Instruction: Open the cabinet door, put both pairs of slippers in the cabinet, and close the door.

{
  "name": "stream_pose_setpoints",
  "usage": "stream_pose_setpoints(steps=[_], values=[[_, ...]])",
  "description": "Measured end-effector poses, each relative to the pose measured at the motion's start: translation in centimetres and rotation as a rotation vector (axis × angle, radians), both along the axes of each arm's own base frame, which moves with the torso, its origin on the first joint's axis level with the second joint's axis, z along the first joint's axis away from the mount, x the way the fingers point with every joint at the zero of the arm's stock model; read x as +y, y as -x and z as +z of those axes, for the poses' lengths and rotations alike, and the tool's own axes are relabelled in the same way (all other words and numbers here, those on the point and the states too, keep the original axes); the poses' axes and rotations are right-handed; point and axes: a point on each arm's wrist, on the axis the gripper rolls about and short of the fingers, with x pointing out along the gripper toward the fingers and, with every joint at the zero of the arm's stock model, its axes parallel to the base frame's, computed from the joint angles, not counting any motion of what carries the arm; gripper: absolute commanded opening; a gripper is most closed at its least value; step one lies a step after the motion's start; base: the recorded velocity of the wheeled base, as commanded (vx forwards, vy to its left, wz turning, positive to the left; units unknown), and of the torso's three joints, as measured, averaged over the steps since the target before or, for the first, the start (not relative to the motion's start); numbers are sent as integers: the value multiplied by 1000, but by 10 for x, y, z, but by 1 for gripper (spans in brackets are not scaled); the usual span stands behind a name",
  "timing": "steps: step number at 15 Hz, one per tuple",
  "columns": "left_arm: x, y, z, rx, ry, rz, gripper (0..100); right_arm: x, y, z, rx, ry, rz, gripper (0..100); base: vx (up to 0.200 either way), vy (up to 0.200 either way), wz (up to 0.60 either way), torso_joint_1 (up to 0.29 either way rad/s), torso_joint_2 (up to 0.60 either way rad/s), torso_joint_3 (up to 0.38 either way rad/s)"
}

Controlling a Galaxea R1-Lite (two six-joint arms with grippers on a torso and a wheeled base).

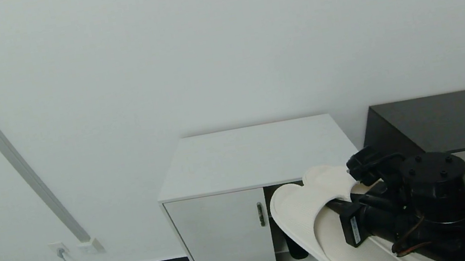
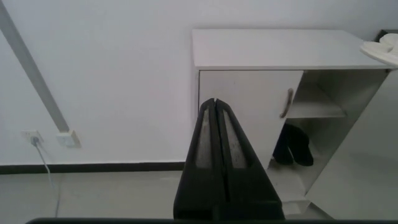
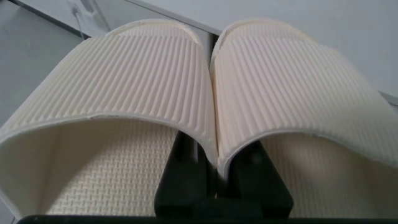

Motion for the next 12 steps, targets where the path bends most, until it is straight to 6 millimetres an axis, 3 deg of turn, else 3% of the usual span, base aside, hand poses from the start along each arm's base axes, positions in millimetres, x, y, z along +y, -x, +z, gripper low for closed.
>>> stream_pose_setpoints(steps=[1,12], values=[[0,0,0,0,0,0,0,0,0,0,1,0,1,0,0,-200,0,-2,12,2],[0,0,0,0,3,0,0,-1,1,-2,5,4,5,0,0,0,0,0,0,0]])
